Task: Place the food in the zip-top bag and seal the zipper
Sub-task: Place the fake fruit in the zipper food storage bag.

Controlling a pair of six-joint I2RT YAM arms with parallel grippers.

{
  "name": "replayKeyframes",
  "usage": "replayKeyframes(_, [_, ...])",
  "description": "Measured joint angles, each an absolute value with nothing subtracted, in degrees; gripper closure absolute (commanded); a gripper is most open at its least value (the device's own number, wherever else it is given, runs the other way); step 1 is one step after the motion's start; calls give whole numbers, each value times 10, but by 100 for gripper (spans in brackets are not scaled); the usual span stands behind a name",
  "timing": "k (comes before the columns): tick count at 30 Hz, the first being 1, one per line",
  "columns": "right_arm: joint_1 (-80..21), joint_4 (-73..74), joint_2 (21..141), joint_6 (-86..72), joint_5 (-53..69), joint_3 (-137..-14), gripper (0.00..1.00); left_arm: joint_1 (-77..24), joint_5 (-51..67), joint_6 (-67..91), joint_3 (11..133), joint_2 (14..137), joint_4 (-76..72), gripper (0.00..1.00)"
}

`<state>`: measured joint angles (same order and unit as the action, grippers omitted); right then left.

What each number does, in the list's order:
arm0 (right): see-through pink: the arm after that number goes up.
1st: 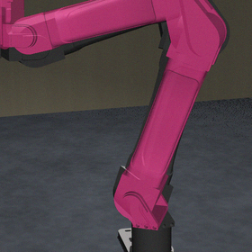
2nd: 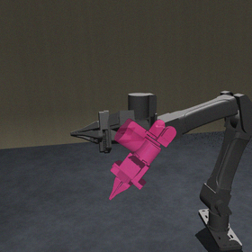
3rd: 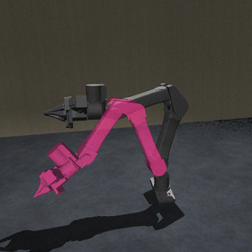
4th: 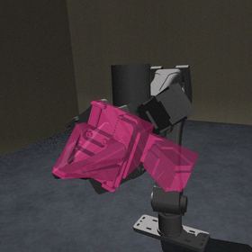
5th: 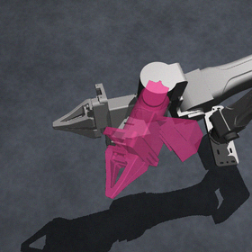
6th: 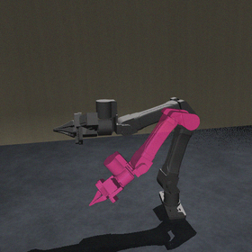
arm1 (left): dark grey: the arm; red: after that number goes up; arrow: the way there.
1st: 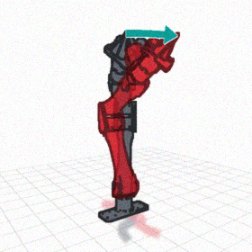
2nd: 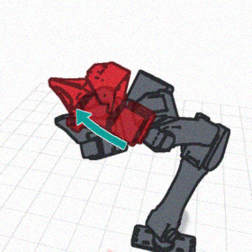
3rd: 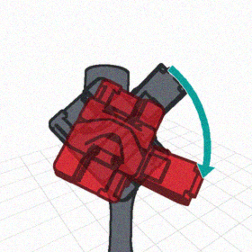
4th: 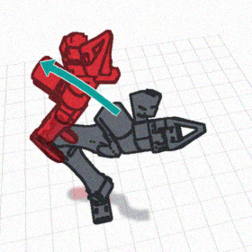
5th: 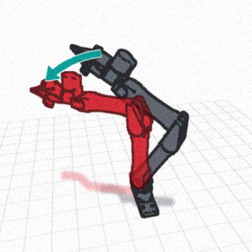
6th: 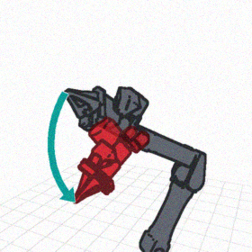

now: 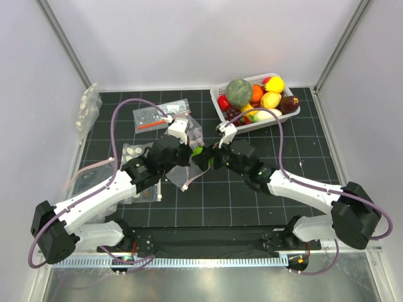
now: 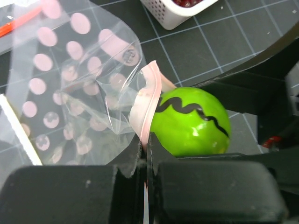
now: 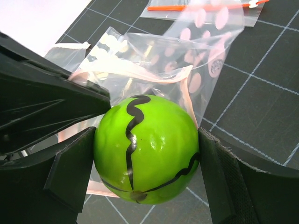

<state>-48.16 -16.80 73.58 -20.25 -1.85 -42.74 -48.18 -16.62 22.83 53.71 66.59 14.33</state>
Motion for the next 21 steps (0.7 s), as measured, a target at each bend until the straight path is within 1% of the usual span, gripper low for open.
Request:
replayKeyframes(3, [-482, -172, 741, -208, -19, -427, 24, -482, -162, 236, 529, 658, 133, 100])
replayKeyframes(5, [-482, -175, 742, -211, -22, -425, 19, -482, -159, 240, 527, 655, 127, 100])
replayKeyframes(6, [-482, -176, 742, -212, -24, -424, 15, -482, -158, 241, 526, 654, 125, 100])
replayKeyframes(9, [-482, -182, 741, -216, -30, -421, 11, -479, -153, 250, 522, 651, 121, 100])
replayKeyframes(12, [-482, -186, 737, -224, -36, -416, 2, -474, -147, 256, 521, 651, 118, 100])
replayKeyframes(14, [-482, -186, 735, -229, -40, -415, 1, -470, -144, 260, 521, 652, 118, 100])
replayKeyframes(19, [-482, -178, 731, -240, -53, -415, 0, -462, -139, 270, 521, 663, 118, 100])
replayKeyframes(20, [-482, -175, 730, -242, -55, -415, 1, -460, -139, 271, 521, 665, 118, 100])
replayKeyframes(21, [-482, -173, 730, -243, -57, -415, 5, -457, -139, 271, 521, 666, 118, 100])
